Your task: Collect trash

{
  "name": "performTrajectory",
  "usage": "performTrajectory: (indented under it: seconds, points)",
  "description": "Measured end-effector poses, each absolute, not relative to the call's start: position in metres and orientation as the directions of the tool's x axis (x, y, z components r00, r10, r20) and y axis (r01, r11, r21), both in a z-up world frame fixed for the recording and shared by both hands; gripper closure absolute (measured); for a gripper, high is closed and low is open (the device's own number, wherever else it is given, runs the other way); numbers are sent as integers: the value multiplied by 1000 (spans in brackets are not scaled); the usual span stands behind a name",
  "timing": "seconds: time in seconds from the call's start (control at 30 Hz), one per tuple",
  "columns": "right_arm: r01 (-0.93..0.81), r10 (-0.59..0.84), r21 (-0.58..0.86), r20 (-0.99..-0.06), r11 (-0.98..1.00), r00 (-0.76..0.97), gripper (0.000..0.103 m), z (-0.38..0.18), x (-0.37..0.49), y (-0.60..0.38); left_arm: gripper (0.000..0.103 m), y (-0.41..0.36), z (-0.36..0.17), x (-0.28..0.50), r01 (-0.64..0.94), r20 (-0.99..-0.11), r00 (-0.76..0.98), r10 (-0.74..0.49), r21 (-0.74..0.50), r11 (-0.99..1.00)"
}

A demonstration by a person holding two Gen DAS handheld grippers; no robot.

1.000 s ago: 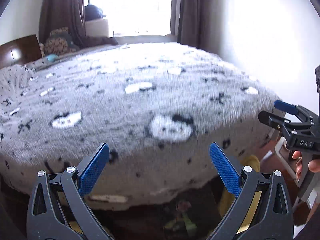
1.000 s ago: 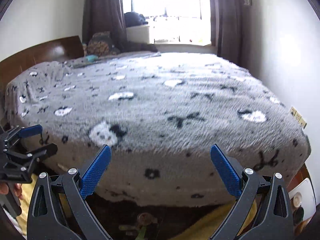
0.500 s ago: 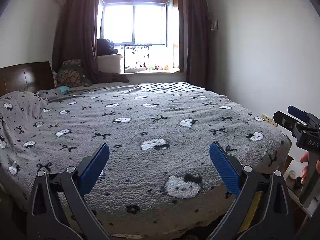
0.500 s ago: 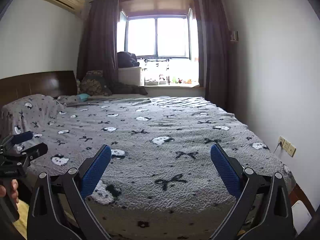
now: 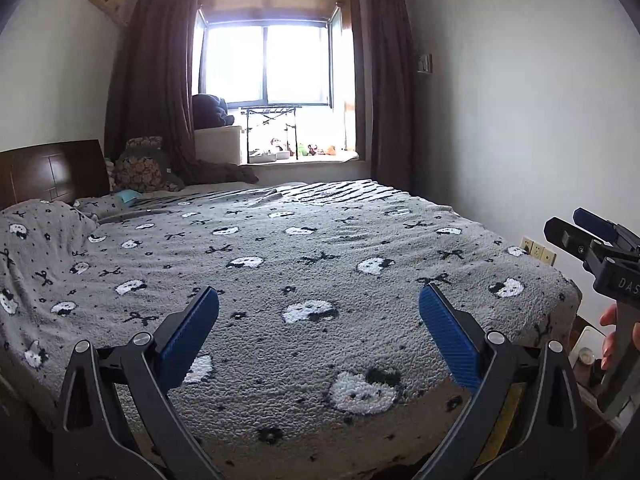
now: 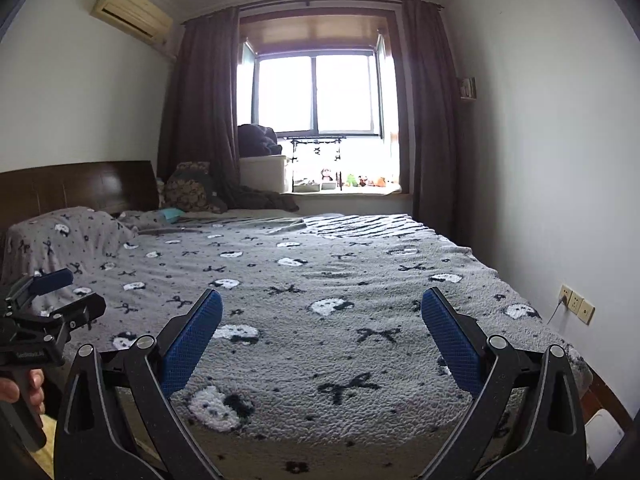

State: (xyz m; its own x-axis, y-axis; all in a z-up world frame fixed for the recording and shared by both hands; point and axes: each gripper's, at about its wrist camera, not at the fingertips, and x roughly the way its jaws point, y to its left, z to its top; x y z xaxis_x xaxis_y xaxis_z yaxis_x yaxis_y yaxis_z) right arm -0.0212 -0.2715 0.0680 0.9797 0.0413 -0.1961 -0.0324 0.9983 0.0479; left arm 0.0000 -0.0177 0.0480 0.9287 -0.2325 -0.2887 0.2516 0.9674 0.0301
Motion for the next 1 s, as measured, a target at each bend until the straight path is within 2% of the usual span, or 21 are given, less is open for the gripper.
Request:
performTrajectory:
  seconds: [1.0]
  points:
    - [-49,57,47,-206,998,977,3,66,-19,-266,8,-15,49,0,238,-293,931,-218,34,971]
